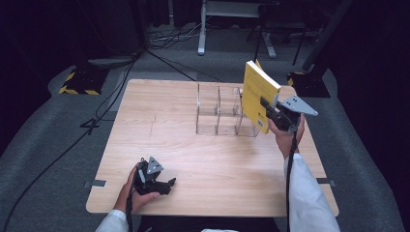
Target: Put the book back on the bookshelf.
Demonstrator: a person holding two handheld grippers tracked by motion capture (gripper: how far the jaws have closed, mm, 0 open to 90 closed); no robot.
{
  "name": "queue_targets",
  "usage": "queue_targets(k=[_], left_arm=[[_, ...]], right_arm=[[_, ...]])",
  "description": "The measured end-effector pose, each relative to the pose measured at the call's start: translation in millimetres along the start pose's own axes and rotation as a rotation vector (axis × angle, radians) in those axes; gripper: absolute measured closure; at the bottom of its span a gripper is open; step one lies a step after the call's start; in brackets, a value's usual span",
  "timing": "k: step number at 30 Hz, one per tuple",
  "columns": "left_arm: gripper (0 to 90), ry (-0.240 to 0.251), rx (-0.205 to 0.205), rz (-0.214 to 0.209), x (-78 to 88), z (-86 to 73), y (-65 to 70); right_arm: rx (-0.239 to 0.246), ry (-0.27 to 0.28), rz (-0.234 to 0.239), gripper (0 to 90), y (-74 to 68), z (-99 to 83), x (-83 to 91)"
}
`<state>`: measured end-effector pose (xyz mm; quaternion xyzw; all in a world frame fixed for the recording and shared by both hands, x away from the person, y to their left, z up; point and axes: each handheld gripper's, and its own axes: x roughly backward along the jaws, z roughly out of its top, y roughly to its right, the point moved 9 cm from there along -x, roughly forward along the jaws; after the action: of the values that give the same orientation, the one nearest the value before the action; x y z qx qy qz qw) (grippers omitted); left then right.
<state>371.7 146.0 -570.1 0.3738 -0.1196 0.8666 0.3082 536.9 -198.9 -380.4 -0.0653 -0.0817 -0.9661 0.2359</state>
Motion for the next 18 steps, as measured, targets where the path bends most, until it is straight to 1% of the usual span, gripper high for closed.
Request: queue_targets(k=[2, 3, 5, 7, 10, 18], left_arm=[[14.2, 0.000, -0.001, -0.001, 0.0, 0.0, 0.0], [14.2, 0.000, 0.000, -0.001, 0.0, 0.0, 0.0], [14.2, 0.000, 0.000, 0.000, 0.0, 0.0, 0.0], [14.2, 0.000, -0.001, 0.000, 0.0, 0.0, -0.2], [14.2, 0.000, -0.001, 0.001, 0.1, 0.0, -0.1], [14.4, 0.001, -0.008, 0.003, 0.1, 0.2, -0.6]], right_arm=[[-0.004, 0.001, -0.003, 76.2, 0.5, -0.2, -4.2], [0.002, -0.003, -0.010, 76.1, 0.0, -0.9, -9.0], [0.006, -0.007, -0.011, 76.1, -0.3, -1.3, -11.4], [0.010, -0.011, -0.024, 76.2, 0.1, -2.1, -17.1], [0.004, -0.014, -0.038, 76.1, 1.7, -4.2, -24.8], [-0.003, -0.025, -0.054, 76.1, 2.2, -11.7, -40.1]])
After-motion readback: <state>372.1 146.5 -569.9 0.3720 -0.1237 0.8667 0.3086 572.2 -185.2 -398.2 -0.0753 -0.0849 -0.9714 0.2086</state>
